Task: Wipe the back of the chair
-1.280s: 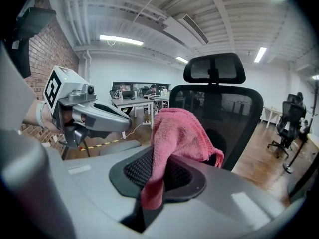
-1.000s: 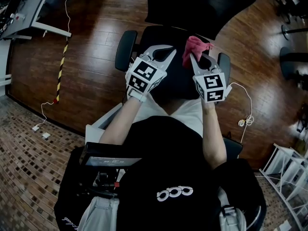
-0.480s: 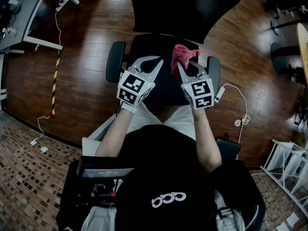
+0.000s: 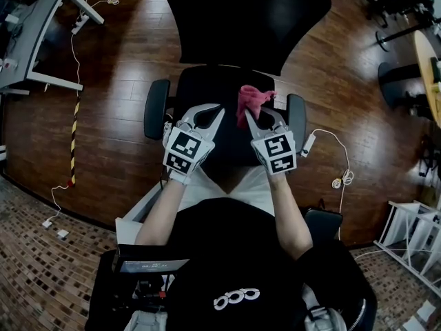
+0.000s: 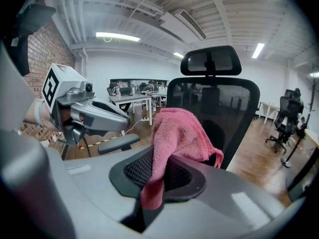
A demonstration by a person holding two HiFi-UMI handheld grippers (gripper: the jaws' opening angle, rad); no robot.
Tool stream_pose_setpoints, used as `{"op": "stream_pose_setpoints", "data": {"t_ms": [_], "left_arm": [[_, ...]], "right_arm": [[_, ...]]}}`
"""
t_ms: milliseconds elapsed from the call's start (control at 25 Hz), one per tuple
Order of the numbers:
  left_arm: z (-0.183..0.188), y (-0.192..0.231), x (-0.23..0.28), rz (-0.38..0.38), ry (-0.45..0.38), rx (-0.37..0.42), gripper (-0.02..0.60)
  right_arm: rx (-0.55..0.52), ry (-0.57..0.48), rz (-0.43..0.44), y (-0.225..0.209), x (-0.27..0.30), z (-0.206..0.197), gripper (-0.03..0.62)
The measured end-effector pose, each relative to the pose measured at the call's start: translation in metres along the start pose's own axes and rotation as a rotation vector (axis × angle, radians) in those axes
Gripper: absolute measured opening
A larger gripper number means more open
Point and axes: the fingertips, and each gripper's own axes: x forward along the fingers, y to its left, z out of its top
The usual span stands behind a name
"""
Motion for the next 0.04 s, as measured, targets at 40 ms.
{"op": "stream_pose_setpoints", "data": {"t_ms": [40], "left_arm": [[-0.0016,-0.001,0.0006,0.001,0.005,-0.001,-0.008]], "right_arm": [[0.002,0.002,0.001,-0.0007,-0.0009,-0.0015,0.041]]}}
